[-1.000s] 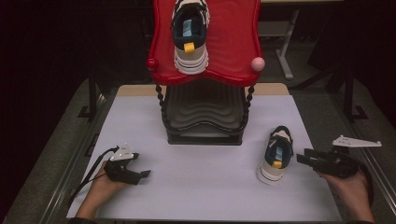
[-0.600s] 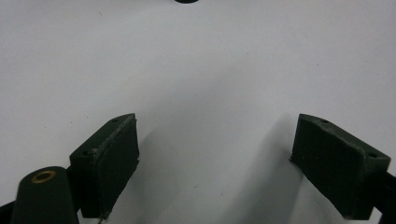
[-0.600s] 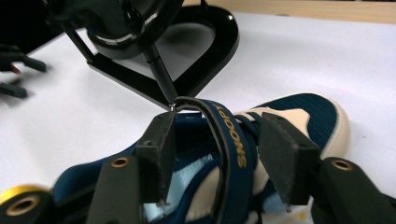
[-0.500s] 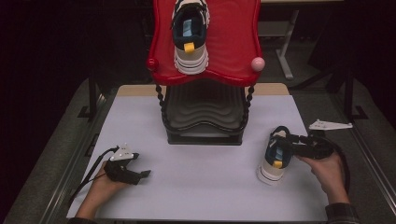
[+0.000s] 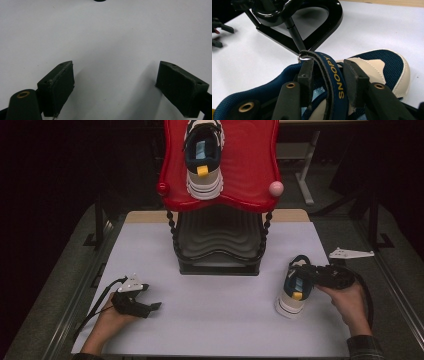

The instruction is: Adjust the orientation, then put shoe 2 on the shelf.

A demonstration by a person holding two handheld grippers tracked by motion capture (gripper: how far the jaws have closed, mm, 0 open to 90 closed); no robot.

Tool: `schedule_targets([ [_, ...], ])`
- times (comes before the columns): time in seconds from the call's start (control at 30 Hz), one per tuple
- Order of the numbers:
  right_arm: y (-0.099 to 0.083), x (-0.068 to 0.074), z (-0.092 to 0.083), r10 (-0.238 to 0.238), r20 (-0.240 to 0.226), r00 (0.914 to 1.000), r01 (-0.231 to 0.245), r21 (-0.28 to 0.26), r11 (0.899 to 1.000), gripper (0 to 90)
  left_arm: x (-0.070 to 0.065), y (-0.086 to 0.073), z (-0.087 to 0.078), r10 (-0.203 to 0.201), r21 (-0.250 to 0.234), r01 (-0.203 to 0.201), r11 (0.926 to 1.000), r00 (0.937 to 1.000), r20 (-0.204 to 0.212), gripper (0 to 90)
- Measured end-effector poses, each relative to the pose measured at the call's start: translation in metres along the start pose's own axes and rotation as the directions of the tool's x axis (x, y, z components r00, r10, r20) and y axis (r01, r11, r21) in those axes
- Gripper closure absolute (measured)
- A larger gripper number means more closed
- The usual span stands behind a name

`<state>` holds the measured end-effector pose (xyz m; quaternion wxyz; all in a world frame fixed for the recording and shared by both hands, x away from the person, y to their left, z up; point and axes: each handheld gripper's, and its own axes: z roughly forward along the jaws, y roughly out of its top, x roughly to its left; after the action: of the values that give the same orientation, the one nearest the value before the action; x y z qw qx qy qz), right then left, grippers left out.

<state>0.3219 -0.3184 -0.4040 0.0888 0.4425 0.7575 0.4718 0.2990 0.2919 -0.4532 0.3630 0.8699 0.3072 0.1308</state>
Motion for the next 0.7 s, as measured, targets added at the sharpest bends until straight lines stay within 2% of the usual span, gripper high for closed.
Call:
schedule_targets([
  [0.23, 0.001, 0.002, 0.000, -0.021, 0.019, 0.9996, 0.021, 0.005, 1.000, 65.5, 0.000, 0.000, 0.000, 0.002, 0.001, -0.002, 1.0000, 1.0000, 0.000, 14.0],
  [0.4, 0.000, -0.002, -0.003, -0.004, -0.007, 1.0000, 0.004, -0.020, 1.000, 68.2, 0.000, 0.000, 0.000, 0.000, 0.000, 0.000, 1.0000, 1.0000, 0.000, 13.9],
  [0.5, 0.001, -0.003, -0.006, -0.008, -0.002, 1.0000, 0.008, -0.028, 1.000, 69.2, 0.000, 0.000, 0.000, 0.000, 0.001, 0.000, 1.0000, 1.0000, 0.000, 13.9],
  [0.7, 0.007, -0.002, -0.015, -0.009, -0.024, 0.9997, 0.007, -0.068, 0.998, 70.1, 0.000, 0.000, 0.000, 0.001, 0.001, -0.001, 1.0000, 1.0000, 0.001, 13.9],
])
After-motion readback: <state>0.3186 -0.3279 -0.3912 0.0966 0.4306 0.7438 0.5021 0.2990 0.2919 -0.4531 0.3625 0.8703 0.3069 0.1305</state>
